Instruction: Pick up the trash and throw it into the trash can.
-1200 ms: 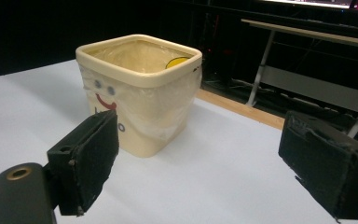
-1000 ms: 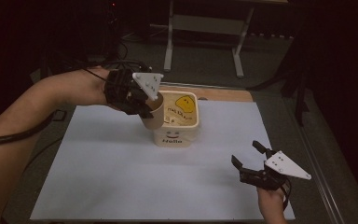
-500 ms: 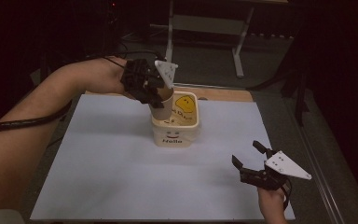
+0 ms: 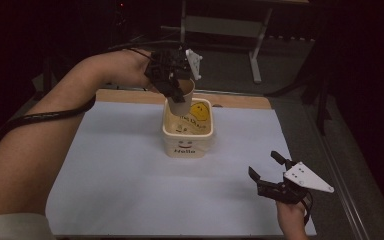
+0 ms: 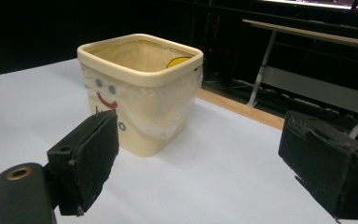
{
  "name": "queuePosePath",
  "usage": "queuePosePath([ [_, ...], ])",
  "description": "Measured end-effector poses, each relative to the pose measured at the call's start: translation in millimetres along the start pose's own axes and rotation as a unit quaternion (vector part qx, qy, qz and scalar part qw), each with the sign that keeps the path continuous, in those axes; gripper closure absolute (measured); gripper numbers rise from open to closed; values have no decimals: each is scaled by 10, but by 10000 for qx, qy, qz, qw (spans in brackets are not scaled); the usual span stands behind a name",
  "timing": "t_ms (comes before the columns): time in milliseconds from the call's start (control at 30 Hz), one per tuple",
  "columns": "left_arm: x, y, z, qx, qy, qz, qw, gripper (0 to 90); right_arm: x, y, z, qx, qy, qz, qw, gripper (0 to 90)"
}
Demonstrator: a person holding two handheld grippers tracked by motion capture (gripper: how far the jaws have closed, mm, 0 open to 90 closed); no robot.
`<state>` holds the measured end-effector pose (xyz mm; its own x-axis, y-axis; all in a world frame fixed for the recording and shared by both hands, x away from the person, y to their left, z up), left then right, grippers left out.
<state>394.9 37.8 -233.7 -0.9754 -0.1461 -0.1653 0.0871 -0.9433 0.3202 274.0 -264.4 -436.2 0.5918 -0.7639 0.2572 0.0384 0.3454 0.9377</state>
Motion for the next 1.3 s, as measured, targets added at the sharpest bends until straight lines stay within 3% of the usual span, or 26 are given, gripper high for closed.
queuePosePath([
  [133,-65,46,-18,-36,88,61,9999,887,0,-1,-3,4,12,2,10000,120],
  [367,-151,110,-96,-70,41,178,9998,887,5,5,7,33,6,-14,10000,120],
  [500,-220,152,-191,-214,104,262,9994,887,7,5,10,37,30,-26,10000,120],
  [800,-267,191,-406,-429,-3,373,9984,887,11,8,13,66,24,-20,10000,120],
  [1300,-348,173,-715,-427,-185,623,9970,886,10,9,14,50,20,-4,10000,120],
])
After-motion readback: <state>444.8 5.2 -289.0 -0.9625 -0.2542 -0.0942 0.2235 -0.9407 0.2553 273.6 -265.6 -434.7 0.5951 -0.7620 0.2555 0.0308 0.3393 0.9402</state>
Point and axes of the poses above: each handheld gripper's, and its own axes: z roughly backward along the jaws, y roughly out of its top, x roughly to its right, the point moved 4 cm from there along -z, roughly forward along the jaws, and after that the axes turned 9 degrees about z, right-handed, at the moved point
